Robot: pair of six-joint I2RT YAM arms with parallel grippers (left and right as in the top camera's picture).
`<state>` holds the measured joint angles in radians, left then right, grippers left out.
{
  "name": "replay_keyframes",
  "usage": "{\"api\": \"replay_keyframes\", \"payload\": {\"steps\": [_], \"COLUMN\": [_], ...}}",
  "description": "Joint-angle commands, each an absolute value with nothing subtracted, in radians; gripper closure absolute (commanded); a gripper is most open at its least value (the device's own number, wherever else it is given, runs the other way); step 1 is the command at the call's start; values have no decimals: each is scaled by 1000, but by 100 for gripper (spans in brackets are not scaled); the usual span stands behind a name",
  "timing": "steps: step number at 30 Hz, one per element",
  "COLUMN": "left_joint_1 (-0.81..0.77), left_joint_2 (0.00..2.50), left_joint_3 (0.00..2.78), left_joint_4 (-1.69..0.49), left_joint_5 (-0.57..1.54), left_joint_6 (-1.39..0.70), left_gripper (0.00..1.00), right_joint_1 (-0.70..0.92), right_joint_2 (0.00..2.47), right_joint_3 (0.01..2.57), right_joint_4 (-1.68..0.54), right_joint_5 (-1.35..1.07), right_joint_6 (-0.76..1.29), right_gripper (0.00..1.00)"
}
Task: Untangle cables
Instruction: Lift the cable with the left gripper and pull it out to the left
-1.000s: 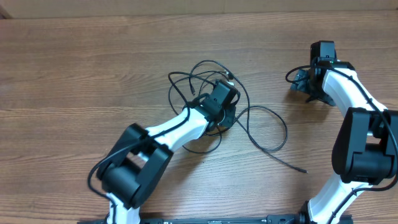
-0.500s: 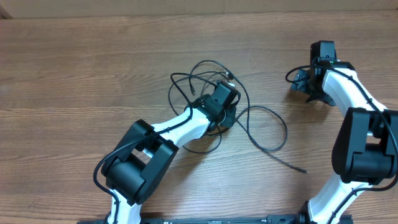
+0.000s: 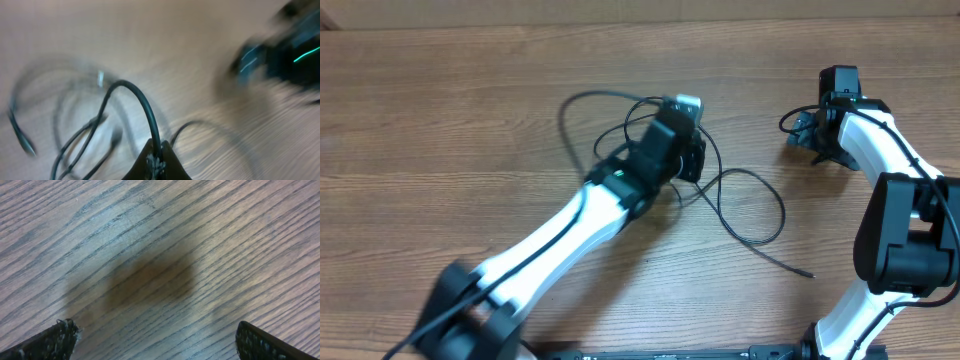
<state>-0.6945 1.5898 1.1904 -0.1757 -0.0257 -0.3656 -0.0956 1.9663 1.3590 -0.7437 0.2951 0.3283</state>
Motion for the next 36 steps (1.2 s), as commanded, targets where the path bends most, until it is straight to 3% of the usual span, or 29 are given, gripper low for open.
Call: {"api": "replay_keyframes", "payload": {"steps": [1, 23, 33, 36], "left_joint_1": [-699, -699, -699, -699], "left_joint_2": [1443, 995, 891, 873], "left_joint_3": [1203, 1203, 1203, 1203], "left_joint_4": [-121, 241, 200, 147], "left_joint_5": [-36, -44, -317, -497], "left_joint_6": [-290, -104, 2, 33], "left_gripper": [96, 96, 96, 96], "right_joint_1": [-92, -92, -92, -92], "right_joint_2": [1943, 1943, 1943, 1943], "right_joint_3": [1354, 1354, 1354, 1354], "right_joint_4": [-738, -738, -738, -738], "right_joint_5": [301, 301, 301, 301], "right_joint_6": [326, 326, 326, 326], "right_gripper": [0, 0, 0, 0]}}
